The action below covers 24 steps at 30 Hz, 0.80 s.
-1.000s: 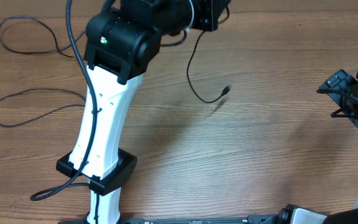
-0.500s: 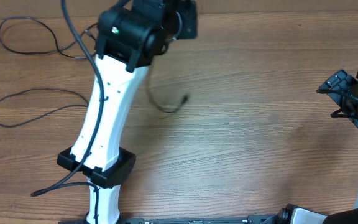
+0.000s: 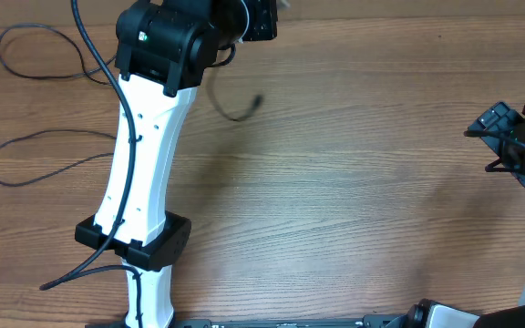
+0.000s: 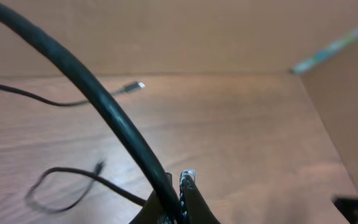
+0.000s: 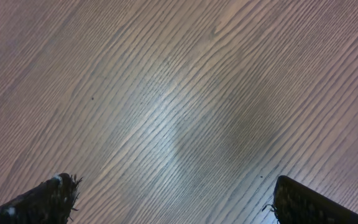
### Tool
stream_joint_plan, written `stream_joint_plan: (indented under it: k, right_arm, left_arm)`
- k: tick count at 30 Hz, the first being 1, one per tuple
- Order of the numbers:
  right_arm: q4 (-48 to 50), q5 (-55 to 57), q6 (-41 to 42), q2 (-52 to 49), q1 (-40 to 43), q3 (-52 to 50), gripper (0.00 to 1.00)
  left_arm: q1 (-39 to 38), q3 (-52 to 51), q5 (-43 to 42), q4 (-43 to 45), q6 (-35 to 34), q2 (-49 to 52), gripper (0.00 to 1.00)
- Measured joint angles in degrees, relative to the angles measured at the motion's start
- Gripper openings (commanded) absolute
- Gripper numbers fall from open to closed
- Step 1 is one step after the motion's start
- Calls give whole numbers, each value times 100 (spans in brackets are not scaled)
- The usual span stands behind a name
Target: Untangle cables
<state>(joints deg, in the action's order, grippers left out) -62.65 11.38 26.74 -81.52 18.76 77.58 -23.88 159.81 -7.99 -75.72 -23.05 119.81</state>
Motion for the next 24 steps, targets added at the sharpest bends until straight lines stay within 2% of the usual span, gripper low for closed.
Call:
stream_joint_plan:
  k: [5,10,15,19,24]
  right_arm:
    - [0,0,0,0,0,0,100]
    - [2,0,2,0,0,0,100]
    - [0,0,-2,0,0,0,100]
    - [0,-2,0,0,0,0,100]
    - [0,0,-2,0,0,0,100]
  left_arm:
    - [0,0,-328,-538,129,-66,4]
    - [120,0,-192,-1311,146,-485,4]
    - [570,33,-35,-2050,-90,-1150,4]
    - [890,85,-68,-2103,-225,-1508,4]
    - [898,85,-149,-2116,-382,-1593,4]
